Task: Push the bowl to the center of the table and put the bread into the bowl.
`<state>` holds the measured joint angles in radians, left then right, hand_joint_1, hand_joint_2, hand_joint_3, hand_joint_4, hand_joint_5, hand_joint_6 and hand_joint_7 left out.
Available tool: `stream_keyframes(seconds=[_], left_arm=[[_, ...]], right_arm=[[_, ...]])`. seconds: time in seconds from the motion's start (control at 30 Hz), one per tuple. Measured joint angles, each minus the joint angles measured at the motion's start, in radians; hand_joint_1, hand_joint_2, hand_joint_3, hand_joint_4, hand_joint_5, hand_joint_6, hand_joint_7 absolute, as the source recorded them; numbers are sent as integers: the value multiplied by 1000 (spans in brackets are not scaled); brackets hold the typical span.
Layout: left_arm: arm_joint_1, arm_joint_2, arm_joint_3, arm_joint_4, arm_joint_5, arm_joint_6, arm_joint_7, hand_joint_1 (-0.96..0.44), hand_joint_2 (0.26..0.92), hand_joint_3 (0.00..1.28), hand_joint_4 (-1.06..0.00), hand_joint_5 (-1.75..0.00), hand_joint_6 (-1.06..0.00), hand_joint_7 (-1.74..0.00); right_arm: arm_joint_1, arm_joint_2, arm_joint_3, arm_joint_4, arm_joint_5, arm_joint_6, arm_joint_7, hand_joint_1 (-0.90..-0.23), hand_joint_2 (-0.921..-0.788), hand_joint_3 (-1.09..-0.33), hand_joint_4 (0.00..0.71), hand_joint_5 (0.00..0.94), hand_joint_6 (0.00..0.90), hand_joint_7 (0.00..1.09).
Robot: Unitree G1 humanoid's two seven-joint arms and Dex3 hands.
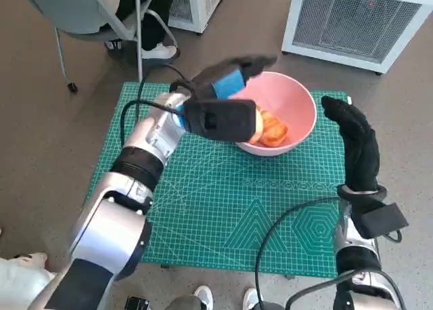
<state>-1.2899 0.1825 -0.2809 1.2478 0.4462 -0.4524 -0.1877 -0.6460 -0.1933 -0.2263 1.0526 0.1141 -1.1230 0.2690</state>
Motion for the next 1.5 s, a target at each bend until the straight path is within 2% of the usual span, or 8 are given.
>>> stream_keyframes(seconds=[0.3,0.43,0.63,0.77,0.83,1.1,1.37,1.5], left_arm=[[110,39,121,-112,-150,-211,36,-566,921,445,-151,-51,-245,-188],[203,56,169,-197,-225,-301,19,-561,921,505,-164,-46,-239,-185],[351,78,211,-361,-285,-362,12,-569,921,569,-194,-47,-234,-190],[449,79,234,-508,-356,-331,-12,-530,921,597,-209,-18,-76,-487],[492,78,242,-580,-383,-305,-16,-520,921,605,-211,-11,-30,-575],[668,59,262,-860,-439,-196,-12,-559,921,616,-206,-4,-1,-628],[753,26,280,-954,-510,-140,-21,-568,921,628,-203,-2,1,-612],[778,7,289,-972,-554,-130,-32,-557,921,630,-205,-3,1,-602]], right_arm=[[0,0,3,-37,1,-3,-1,-620,-921,-825,355,0,291,110],[0,-1,7,-80,0,-2,-6,-625,-921,-822,352,0,294,112],[-1,-3,14,-164,3,11,-6,-644,-921,-814,353,1,296,115],[-3,-4,17,-220,12,27,-6,-662,-921,-803,352,0,297,116],[-7,-4,21,-243,21,34,-5,-662,-921,-799,351,0,298,117],[-34,0,41,-320,80,68,21,-643,-921,-790,347,0,302,120],[-58,10,52,-327,115,77,48,-626,-921,-783,335,0,306,120],[-65,11,53,-326,119,77,58,-625,-921,-781,329,0,308,119]])
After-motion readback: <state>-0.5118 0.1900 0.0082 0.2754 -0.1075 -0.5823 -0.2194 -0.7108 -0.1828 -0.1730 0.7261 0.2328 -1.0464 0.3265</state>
